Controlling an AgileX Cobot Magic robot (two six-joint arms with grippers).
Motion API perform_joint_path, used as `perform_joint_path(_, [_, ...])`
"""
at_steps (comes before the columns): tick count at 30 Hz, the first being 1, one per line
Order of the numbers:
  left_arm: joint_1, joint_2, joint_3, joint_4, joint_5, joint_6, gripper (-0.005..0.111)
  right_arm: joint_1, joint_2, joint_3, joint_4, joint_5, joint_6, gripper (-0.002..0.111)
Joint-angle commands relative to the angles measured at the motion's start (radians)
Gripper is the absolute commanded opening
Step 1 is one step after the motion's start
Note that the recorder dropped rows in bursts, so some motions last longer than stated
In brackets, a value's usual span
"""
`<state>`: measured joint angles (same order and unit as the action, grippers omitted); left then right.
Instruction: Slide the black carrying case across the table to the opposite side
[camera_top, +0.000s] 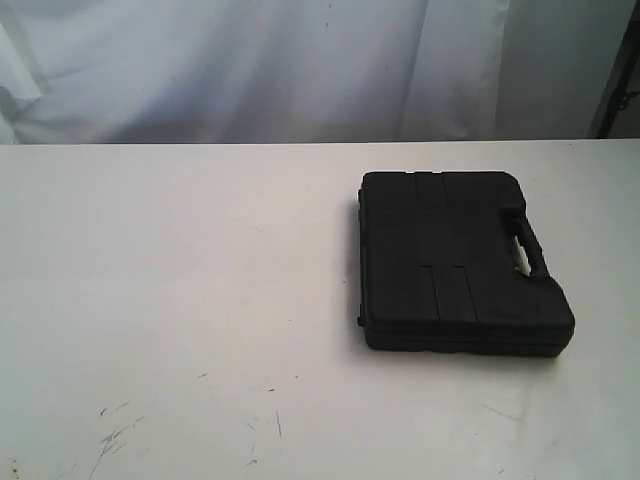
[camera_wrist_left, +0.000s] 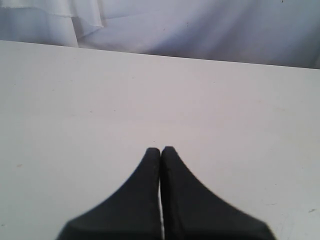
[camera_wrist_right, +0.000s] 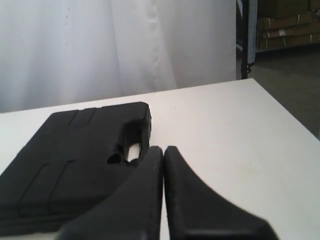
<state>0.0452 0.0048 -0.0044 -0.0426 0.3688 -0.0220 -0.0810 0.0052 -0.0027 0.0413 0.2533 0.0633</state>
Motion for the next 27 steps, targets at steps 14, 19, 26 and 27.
perform_joint_path(14, [0.002,-0.005,0.004,0.001,-0.011,0.001,0.0,-0.006,-0.005,0.003,-0.016,0.093,-0.029,0.0])
perform_joint_path(19, [0.002,-0.005,0.004,0.001,-0.011,0.001,0.0,-0.006,-0.005,0.003,-0.016,0.093,-0.029,0.0])
perform_joint_path(26, [0.002,-0.005,0.004,0.001,-0.011,0.001,0.0,-0.006,-0.005,0.003,-0.016,0.093,-0.029,0.0])
perform_joint_path(27, [0.002,-0.005,0.004,0.001,-0.011,0.001,0.0,-0.006,-0.005,0.003,-0.016,0.093,-0.029,0.0])
